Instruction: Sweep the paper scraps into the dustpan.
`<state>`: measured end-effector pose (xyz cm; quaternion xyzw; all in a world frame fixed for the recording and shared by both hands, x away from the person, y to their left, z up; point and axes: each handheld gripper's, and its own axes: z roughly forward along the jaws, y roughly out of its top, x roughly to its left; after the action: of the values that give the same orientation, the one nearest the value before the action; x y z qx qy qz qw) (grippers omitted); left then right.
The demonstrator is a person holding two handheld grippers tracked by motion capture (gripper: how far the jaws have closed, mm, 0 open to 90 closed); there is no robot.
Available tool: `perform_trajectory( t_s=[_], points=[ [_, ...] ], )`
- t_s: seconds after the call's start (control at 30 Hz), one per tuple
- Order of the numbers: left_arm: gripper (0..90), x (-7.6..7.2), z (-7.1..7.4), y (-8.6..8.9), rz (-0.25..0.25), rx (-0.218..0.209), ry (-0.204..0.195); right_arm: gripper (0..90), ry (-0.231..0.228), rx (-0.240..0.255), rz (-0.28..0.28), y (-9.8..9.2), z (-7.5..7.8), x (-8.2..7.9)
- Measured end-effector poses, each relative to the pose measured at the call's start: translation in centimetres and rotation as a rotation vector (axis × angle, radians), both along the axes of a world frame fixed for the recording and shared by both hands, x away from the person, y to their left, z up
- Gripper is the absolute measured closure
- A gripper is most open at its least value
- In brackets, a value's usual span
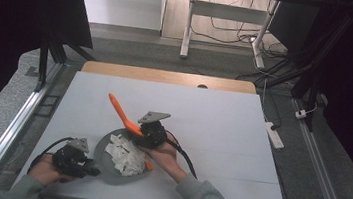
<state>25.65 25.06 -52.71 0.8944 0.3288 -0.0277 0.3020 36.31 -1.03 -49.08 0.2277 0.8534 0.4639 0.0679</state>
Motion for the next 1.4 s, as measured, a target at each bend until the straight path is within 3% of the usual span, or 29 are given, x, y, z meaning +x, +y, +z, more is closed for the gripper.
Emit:
perform_trajectory(
  t_s=[0.1, 0.27, 0.57, 0.87, 1.07, 1.17, 1.27, 1.4],
  points=[
    [61.0, 0.0, 0.0, 0.0, 0.000, 0.000, 0.001, 70.4, -0.022, 0.027, -0.050, -1.3, 1.0, 0.7],
    [61.0, 0.0, 0.0, 0.0, 0.000, 0.001, 0.001, 70.4, -0.029, 0.024, -0.119, -3.3, 1.4, 1.8],
    [61.0, 0.0, 0.0, 0.0, 0.001, -0.001, 0.001, 70.4, 0.007, -0.062, -0.172, -4.0, -1.0, 3.0],
    [61.0, 0.0, 0.0, 0.0, 0.002, -0.001, 0.001, 70.5, 0.018, -0.099, -0.140, -2.4, -2.5, 2.2],
    [61.0, 0.0, 0.0, -0.1, 0.008, -0.001, 0.003, 70.5, 0.029, -0.076, -0.099, -0.9, -2.6, 0.9],
    [61.0, 0.0, 0.0, -0.1, 0.009, -0.003, 0.003, 70.5, 0.055, -0.035, -0.067, -0.3, -2.4, 0.1],
    [61.0, 0.0, 0.0, -0.2, 0.012, -0.005, 0.002, 70.4, 0.042, -0.038, -0.032, 0.4, -2.1, -0.7],
    [61.0, 0.0, -0.1, -0.1, 0.017, -0.010, 0.001, 70.4, 0.028, -0.004, -0.027, 0.3, -1.2, -1.2]
  ],
)
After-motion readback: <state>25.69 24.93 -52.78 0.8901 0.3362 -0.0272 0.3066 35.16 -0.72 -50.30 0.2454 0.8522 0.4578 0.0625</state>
